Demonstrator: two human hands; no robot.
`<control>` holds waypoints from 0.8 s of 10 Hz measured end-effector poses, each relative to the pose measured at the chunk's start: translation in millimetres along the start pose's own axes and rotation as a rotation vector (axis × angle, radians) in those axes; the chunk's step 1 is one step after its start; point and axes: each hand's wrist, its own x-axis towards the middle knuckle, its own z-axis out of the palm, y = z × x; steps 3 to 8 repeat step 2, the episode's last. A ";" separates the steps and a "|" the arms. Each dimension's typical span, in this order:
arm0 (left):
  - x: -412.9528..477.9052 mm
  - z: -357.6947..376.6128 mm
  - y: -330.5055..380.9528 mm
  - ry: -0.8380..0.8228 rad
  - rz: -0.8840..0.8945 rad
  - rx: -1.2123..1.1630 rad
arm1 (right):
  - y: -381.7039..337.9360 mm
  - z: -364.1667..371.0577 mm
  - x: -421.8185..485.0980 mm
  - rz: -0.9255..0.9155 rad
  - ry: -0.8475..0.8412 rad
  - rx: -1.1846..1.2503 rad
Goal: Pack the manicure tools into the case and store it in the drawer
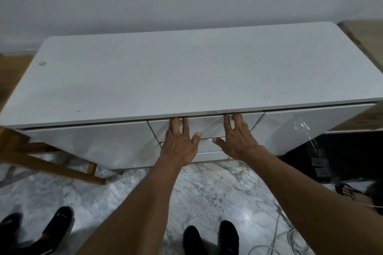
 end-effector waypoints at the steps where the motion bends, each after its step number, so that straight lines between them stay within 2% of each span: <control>1: -1.8 -10.7 3.0 -0.051 -0.035 0.084 | -0.6 -22.4 -3.5 0.000 -0.097 0.007; 2: -30.3 -16.5 -2.5 -0.042 -0.011 0.137 | 2.7 -65.9 -15.2 -0.038 -0.041 0.077; 8: -30.3 -16.5 -2.5 -0.042 -0.011 0.137 | 2.7 -65.9 -15.2 -0.038 -0.041 0.077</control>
